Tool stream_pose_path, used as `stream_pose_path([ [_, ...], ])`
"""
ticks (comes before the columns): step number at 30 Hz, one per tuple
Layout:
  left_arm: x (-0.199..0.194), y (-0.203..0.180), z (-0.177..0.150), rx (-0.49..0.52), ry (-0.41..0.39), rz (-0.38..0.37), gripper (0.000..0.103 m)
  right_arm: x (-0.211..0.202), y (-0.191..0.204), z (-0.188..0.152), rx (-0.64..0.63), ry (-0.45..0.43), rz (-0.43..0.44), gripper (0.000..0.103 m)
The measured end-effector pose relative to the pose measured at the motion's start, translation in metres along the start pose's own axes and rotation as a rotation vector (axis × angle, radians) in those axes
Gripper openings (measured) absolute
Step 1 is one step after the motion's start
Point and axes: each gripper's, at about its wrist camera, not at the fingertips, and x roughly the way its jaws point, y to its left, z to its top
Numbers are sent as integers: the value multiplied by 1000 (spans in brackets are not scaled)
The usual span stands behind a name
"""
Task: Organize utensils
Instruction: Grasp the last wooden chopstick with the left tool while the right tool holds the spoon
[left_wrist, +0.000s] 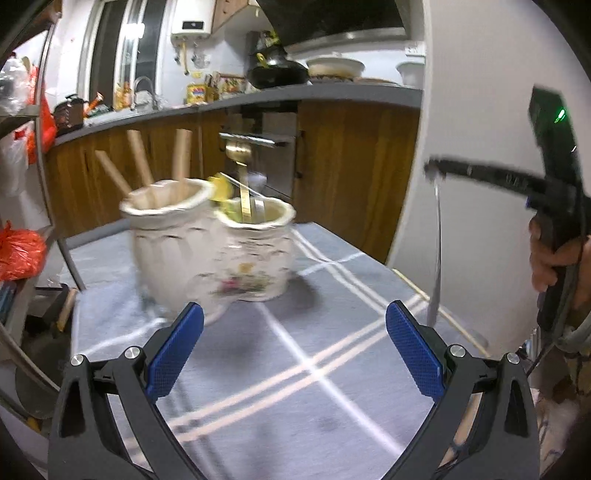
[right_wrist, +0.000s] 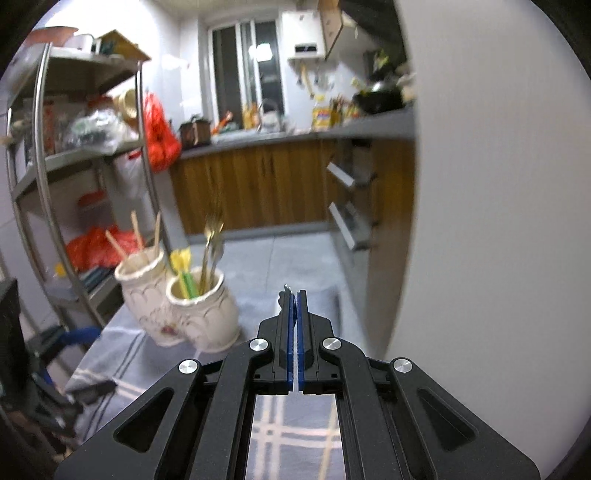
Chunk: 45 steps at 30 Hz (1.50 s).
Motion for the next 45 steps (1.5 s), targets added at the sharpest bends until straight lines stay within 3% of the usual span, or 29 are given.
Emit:
stream_pose_path([
  [4, 18, -36, 3, 28, 24, -5, 97, -23, -8, 12, -27, -87, -72, 2],
  [11, 41, -71, 4, -25, 84, -54, 96, -36, -8, 27, -81, -161, -98, 2],
  [19, 67, -112, -7, -104, 153, -74, 72, -37, -12, 38, -94, -216, -81, 2],
  [25, 83, -141, -22, -99, 182, -48, 54, -39, -14, 37, -101, -237, -55, 2],
  [27, 90, -150, -25, -82, 204, -44, 44, -40, -14, 37, -105, -244, -45, 2],
  [33, 98, -169, -28, -31, 200, -56, 29, -41, -13, 35, -125, -247, -16, 2],
  [40, 114, -190, -29, 94, 232, -8, 22, -42, -13, 36, -121, -247, 13, 2],
  [42, 113, -190, -29, 114, 236, -2, 5, -42, -13, 37, -120, -245, 16, 2],
  [45, 111, -183, -27, 122, 251, -11, 4, -42, -12, 37, -118, -246, 14, 2],
])
